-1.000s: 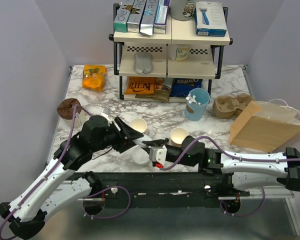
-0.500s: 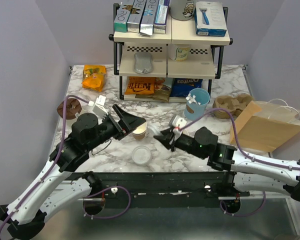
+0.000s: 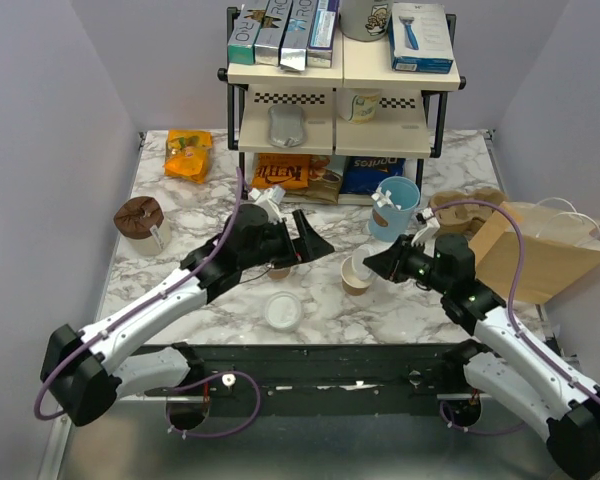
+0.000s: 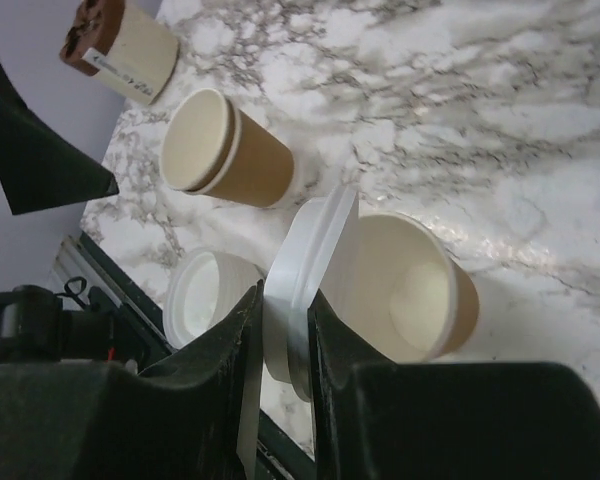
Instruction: Pack the takeout coffee
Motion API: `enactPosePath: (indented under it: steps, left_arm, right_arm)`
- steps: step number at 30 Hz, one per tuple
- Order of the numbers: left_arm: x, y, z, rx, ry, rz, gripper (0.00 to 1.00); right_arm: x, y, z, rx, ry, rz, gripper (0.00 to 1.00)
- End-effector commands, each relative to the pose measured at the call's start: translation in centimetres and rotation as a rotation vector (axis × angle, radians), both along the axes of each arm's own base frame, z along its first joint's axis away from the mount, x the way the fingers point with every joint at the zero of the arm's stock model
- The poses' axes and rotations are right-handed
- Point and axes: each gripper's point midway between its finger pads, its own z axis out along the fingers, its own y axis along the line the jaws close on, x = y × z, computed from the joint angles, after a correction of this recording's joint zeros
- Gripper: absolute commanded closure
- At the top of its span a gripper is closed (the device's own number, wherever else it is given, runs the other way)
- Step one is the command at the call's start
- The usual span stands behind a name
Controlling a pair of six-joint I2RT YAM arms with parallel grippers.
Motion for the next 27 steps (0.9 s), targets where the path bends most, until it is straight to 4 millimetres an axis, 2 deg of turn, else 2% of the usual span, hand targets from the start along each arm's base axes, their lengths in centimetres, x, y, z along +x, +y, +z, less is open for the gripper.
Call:
enactPosePath:
  steps: [1, 3, 7, 12, 17, 20, 22, 26, 27]
  left_arm:
    - [0.0, -3.7, -0.4, -0.036, -0.049, -0.15, 0.01]
    - [-0.3, -4.5, -1.0, -0.037, -0.028, -0.187, 0.01]
    - [0.7, -5.2, -2.0, -0.002, -0.026, -0.179, 0.01]
    - [0.5, -5.8, -3.4, 0.02, 0.003, -0.194, 0.01]
    - [0.3, -7.4, -4.7, 0.035, 0.027, -0.229, 0.01]
    - [0.2, -8.1, -5.5, 0.051, 0.043, -0.245, 0.01]
    - [0.0, -8.6, -6.1, 0.063, 0.054, -0.255, 0.01]
    - [0.3, -9.1, -6.5, 0.082, 0.052, -0.254, 0.01]
    - [0.3, -8.8, -7.1, 0.11, 0.067, -0.239, 0.01]
  right_arm:
    - [-1.0, -0.3, -1.8, 0.097, 0.183, 0.024, 0.72]
    - [-0.6, -0.5, -1.9, 0.101, 0.19, 0.003, 0.71]
    - [-0.3, -0.6, -2.0, 0.129, 0.203, -0.01, 0.7]
    - [0.0, -1.0, -2.6, 0.141, 0.223, -0.04, 0.68]
    - [0.1, -1.1, -3.4, 0.149, 0.249, -0.061, 0.65]
    - [0.4, -1.4, -3.9, 0.141, 0.259, -0.087, 0.61]
    - [0.4, -1.4, -4.0, 0.141, 0.258, -0.091, 0.55]
    - [0.7, -1.8, -3.8, 0.132, 0.248, -0.113, 0.5]
    - [0.7, -1.9, -3.8, 0.128, 0.243, -0.12, 0.48]
